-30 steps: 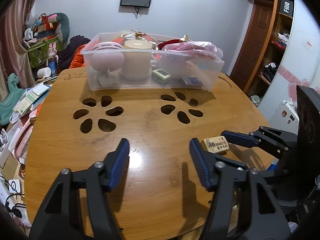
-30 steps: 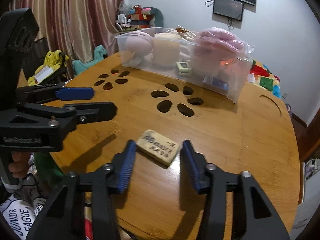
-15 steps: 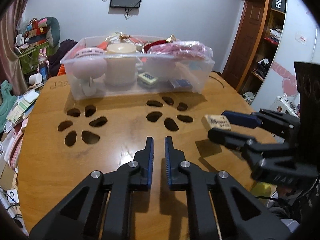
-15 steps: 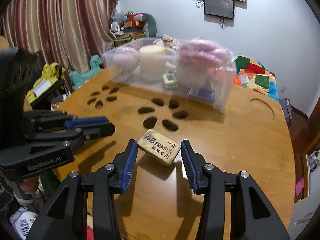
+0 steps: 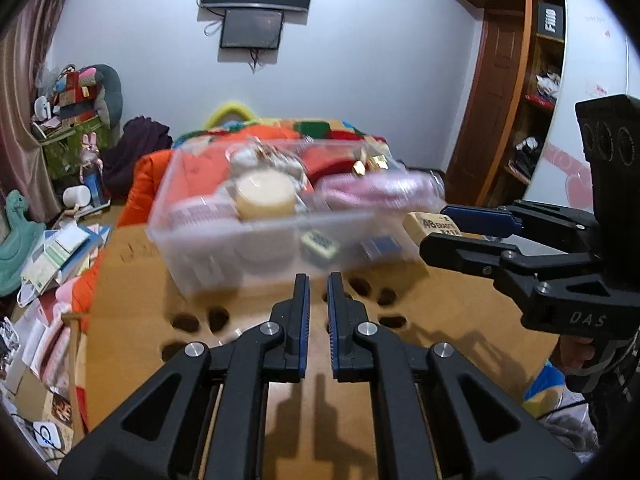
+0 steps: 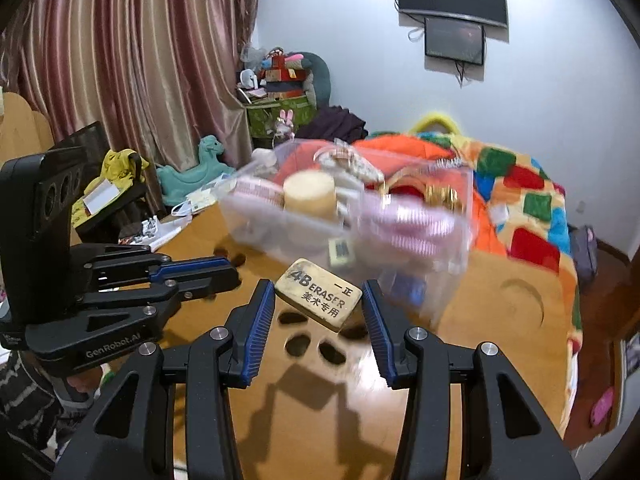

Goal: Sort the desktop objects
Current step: 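Carry the eraser in the right tool over the box and open it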

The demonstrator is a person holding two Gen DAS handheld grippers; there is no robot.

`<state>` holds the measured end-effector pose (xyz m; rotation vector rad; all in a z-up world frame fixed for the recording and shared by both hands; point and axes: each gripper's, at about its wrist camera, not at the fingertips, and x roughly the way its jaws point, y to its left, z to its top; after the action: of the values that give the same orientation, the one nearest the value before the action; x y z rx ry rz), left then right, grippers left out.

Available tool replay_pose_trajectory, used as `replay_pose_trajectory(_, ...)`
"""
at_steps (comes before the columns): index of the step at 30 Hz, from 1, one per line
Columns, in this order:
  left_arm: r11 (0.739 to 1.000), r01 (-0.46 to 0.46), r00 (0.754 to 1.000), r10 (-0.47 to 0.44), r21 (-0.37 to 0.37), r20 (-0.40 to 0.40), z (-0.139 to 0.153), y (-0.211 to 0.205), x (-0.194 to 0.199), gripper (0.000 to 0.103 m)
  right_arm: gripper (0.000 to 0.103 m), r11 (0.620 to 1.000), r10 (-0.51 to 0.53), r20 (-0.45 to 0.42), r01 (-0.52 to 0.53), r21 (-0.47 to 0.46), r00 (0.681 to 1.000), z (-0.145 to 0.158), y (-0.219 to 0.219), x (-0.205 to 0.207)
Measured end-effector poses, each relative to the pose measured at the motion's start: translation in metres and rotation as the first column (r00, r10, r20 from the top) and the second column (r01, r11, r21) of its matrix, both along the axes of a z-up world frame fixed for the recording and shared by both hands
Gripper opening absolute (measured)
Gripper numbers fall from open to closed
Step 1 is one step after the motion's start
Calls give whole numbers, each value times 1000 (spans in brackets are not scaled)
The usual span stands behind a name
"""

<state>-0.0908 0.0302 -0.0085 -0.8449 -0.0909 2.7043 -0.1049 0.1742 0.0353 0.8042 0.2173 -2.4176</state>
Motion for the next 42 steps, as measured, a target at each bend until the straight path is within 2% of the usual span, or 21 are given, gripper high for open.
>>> replay_pose_trajectory(7,998,-45,998,46,32,-31,15,-21,-30,7,41,1000,14,-37,-14,-1,999,17,-21,-35)
replay_pose_trajectory(15,995,-74,997,74,69,-3,10,-35,-58,7,42,999,23,-1,-23,37,1000,5,-48,-70)
replay_pose_trajectory(22,994,-72,997,71,84,8,7,-37,-67,7,42,991,50,-27,-47,122,998,-4,-68,-75)
replay_pose_trajectory(28,994,-70,998,69,89,11,8,-36,-68,19,42,990,50,-44,-43,138,998,-6,-71,-71)
replay_pose_trajectory(36,993,-75,997,76,92,-9,17,-36,-60,21,43,993,35,-54,-29,116,998,0,-66,-67)
replay_pose_trajectory(38,993,-76,997,78,87,-16,20,-34,-58,23,43,994,31,-59,-24,109,998,3,-64,-65)
replay_pose_trajectory(39,993,-82,996,84,85,-21,22,-34,-56,28,43,994,27,-63,-20,106,998,5,-63,-63)
replay_pose_trajectory(40,993,-88,996,90,83,-27,23,-33,-54,33,45,995,22,-68,-15,101,997,7,-61,-62)
replay_pose_trajectory(42,992,-91,995,95,84,-40,26,-32,-49,40,58,996,13,-75,-6,91,997,11,-57,-58)
